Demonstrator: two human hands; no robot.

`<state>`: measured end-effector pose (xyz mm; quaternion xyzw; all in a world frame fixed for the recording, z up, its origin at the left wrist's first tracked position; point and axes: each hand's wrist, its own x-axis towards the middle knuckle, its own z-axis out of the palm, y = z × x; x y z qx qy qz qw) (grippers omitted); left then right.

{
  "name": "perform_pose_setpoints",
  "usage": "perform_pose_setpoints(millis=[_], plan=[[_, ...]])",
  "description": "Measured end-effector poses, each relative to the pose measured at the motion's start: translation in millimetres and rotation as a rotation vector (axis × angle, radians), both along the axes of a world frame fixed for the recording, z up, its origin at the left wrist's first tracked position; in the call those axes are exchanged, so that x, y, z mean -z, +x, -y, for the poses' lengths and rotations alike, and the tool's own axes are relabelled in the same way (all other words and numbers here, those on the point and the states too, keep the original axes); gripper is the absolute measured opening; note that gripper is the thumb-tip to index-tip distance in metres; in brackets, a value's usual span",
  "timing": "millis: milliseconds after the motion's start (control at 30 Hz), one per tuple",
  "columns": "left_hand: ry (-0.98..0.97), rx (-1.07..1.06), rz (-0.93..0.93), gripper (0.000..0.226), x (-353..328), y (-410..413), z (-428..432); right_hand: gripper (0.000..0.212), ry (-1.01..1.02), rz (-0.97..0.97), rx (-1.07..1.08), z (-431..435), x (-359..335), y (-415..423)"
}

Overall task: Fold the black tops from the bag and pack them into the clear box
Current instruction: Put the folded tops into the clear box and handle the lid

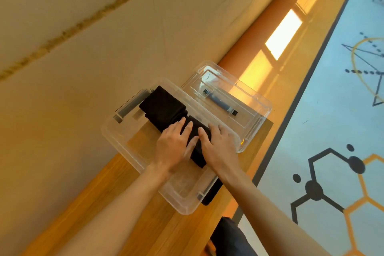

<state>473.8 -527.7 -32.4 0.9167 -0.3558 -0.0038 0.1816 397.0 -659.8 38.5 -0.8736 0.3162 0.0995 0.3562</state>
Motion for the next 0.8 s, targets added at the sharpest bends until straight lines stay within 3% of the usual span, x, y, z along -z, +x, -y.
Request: perform_pose_setpoints(millis=[133, 267, 433, 567, 700, 800], plan=[[-0.049, -0.154, -0.024, 0.058, -43.4, -5.5, 33.1, 0.060, -0.045, 0.138, -0.003, 55.0, -20.4, 13.4], [-0.073, -0.220, -0.076, 0.063, -70.5, -10.6, 77.3, 0.061, -0.111, 0.134, -0.013, 138.8, -10.3, 34.0], [0.058, -0.251, -0.114, 0.083, -76.0, 5.1, 172.7, 0.063, -0.349, 0.078, -0.336, 245.0, 29.5, 74.9], [0.210, -0.306, -0.227, 0.081, -52.6, 21.2, 239.2, 0.070, -0.294, 0.045, -0.460, 293.0, 58.6, 93.3], [0.288, -0.397, -0.321, 0.090, -24.1, 39.7, 270.2, 0.071, -0.168, -0.032, -0.411, 326.0, 86.9, 119.6], [0.273, -0.434, -0.384, 0.072, -12.4, 53.6, 285.8, 0.061, -0.012, -0.099, -0.406, 343.7, 98.2, 135.8]])
